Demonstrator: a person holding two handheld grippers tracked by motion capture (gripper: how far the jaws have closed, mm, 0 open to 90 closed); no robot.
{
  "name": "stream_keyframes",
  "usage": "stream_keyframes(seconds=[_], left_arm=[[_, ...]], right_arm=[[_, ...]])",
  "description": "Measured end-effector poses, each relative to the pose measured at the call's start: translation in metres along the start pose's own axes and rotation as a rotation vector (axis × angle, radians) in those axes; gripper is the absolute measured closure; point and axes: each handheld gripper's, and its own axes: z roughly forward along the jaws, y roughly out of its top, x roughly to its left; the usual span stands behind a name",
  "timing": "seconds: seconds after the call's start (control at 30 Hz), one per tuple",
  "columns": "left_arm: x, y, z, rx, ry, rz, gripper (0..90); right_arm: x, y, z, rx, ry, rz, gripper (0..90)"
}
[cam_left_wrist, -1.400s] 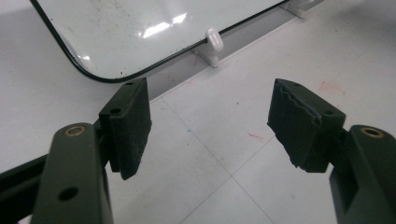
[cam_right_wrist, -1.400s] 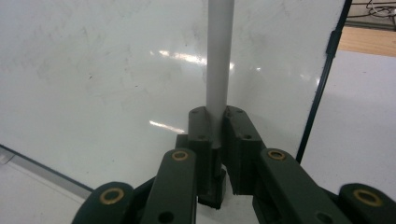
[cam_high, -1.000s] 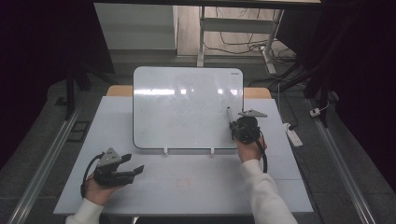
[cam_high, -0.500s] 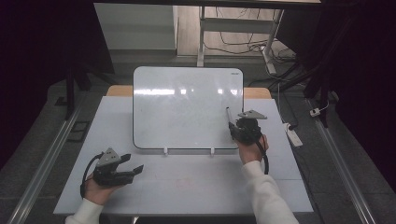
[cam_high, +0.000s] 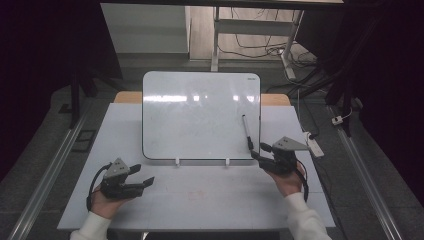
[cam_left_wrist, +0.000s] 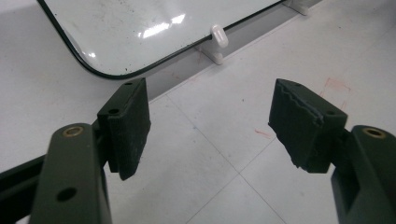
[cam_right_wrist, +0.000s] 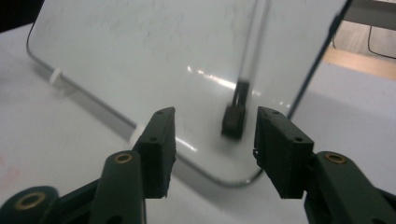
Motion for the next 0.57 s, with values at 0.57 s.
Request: stream_keyframes(seconds=[0.57], left_arm=[[0.001,-0.001,0.002,0.009,-0.006,-0.003,27.3]], right_arm=[[-0.022,-0.058,-0.034,0.027,0.019,-0.029,43.9]])
